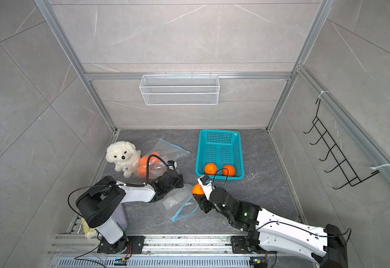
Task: Open the zip-top bag and take out the orange
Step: Pick up the orange from the zipper food storage bag, then place the orange in the basket.
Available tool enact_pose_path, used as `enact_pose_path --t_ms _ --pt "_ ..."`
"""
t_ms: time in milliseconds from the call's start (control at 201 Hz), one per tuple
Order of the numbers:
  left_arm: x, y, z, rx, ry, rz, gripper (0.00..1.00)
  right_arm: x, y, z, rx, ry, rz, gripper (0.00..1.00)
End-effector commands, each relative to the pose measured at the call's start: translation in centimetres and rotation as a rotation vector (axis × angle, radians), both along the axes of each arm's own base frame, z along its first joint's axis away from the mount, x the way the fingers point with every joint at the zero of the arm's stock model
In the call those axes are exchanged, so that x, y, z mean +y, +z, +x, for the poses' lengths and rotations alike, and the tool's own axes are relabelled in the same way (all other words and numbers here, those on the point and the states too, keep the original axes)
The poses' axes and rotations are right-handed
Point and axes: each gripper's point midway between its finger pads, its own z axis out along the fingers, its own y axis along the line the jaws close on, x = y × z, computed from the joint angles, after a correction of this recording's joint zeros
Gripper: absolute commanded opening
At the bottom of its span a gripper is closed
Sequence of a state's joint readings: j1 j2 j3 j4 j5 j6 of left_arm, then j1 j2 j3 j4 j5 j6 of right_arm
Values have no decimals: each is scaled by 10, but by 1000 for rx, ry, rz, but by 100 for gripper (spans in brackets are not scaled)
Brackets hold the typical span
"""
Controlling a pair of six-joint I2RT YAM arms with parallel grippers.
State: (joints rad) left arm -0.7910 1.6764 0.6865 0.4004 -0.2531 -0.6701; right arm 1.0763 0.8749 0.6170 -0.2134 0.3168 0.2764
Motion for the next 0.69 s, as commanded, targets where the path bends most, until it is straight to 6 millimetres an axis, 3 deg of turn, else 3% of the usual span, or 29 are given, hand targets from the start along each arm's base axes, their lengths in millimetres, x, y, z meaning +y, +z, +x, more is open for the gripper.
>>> enact_pose_path --t_ms 0,65,124,229,309,378,488,562,687 --pt "-3 39 6 -65 -22 -21 24 -21 17 33 -27 -129 -108 45" --pt "-7 60 6 -97 -44 -39 48 -26 26 62 10 -178 -118 45" --pt "-11 82 7 -135 -64 -52 62 -29 31 92 30 -221 -123 45" --pt "-17 114 8 -185 -99 -95 72 -35 31 152 88 -293 -116 45" --pt "-27 131 4 -201 -149 -142 75 -29 19 189 154 -298 -135 44" --pt "-35 136 0 -209 -187 -179 79 -27 5 218 202 -305 -154 43" --pt "-38 127 5 -193 -177 -171 86 -30 -21 253 294 -326 -140 42" --pt "-43 120 5 -176 -188 -177 92 -34 -42 266 334 -347 -189 41" --pt "-49 109 6 -153 -202 -189 93 -43 -74 277 390 -368 -223 42"
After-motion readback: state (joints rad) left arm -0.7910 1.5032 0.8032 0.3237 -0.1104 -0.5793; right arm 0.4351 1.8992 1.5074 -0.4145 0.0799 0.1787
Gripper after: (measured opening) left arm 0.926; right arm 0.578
